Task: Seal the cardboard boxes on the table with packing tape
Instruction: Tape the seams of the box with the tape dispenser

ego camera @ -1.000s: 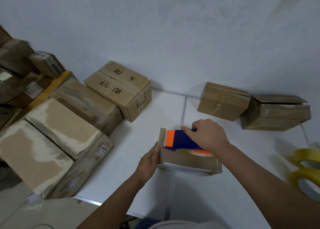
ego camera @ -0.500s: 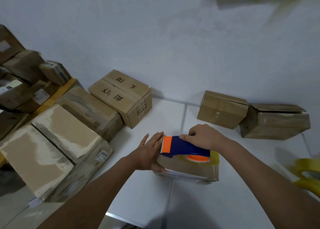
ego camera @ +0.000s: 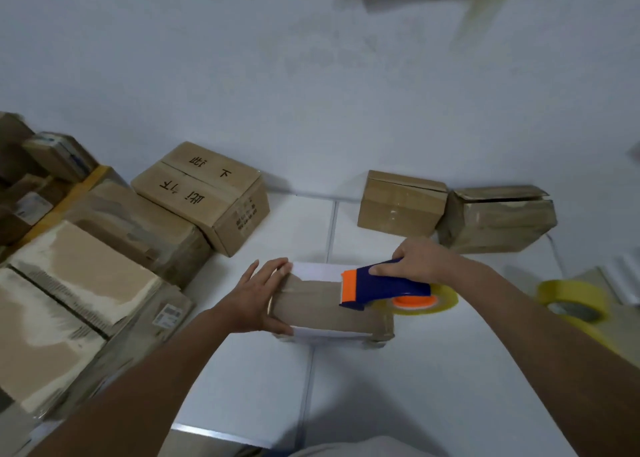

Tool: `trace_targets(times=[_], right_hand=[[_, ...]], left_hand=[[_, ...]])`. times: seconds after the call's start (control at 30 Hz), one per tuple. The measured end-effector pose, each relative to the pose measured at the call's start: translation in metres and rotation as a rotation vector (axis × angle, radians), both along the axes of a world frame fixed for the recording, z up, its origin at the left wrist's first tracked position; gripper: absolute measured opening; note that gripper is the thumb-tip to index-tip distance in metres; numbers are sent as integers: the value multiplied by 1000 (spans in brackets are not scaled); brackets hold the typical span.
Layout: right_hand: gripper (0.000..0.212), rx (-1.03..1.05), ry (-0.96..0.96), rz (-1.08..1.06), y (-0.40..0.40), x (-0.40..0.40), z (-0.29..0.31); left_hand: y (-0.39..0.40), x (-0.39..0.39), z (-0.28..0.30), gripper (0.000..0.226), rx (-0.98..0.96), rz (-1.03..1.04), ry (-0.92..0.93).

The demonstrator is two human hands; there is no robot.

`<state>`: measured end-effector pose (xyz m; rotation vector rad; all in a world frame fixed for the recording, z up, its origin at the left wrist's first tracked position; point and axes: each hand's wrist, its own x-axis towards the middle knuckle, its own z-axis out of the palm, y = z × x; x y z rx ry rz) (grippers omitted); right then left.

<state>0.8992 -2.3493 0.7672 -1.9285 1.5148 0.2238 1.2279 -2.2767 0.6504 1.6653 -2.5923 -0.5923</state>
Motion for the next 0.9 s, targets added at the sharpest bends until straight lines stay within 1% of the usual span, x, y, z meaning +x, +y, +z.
trace_targets(times=[0.17,0.27,0.33,0.43,0.47,0.57,0.63,0.7,0.8,0.83,0.9], right_hand=[[67,-38,-14,-35,8,-13,-14],[67,-47,-30,-50,9,-16,-15],[65,-49,-35,-57,9,-16,-15],[66,-60,-28,-66,10,-18,-15],[66,-62,-31,-73,9,-19,-16],[60,-67,-63,-102,11,-19,-21],[56,-86,-53,-98,11,-15,-23],[57,-85,-50,-103,10,-14,-23],[57,-90,-50,-100,11,-14,-19],[56,-97,-45,-99,12,-14,-18],[53,-115,-32,-93,16,-12,-17]], left_hand=[[-3,-2,2,133,-12,-23,-78],[-5,-8,8,135,-13,-71,-211],[-6,-26,12,136,-1,-97,-298],[-7,-60,10,133,-42,-63,-308],[-8,-66,10,132,-30,-43,-335],[-12,-64,5,132,29,34,-375],[-13,-58,3,132,34,38,-372],[-15,-58,1,131,16,4,-373],[-17,-77,4,131,-82,-127,-385],[-18,-86,5,131,-83,-174,-386],[-17,-96,0,130,-67,-197,-357]])
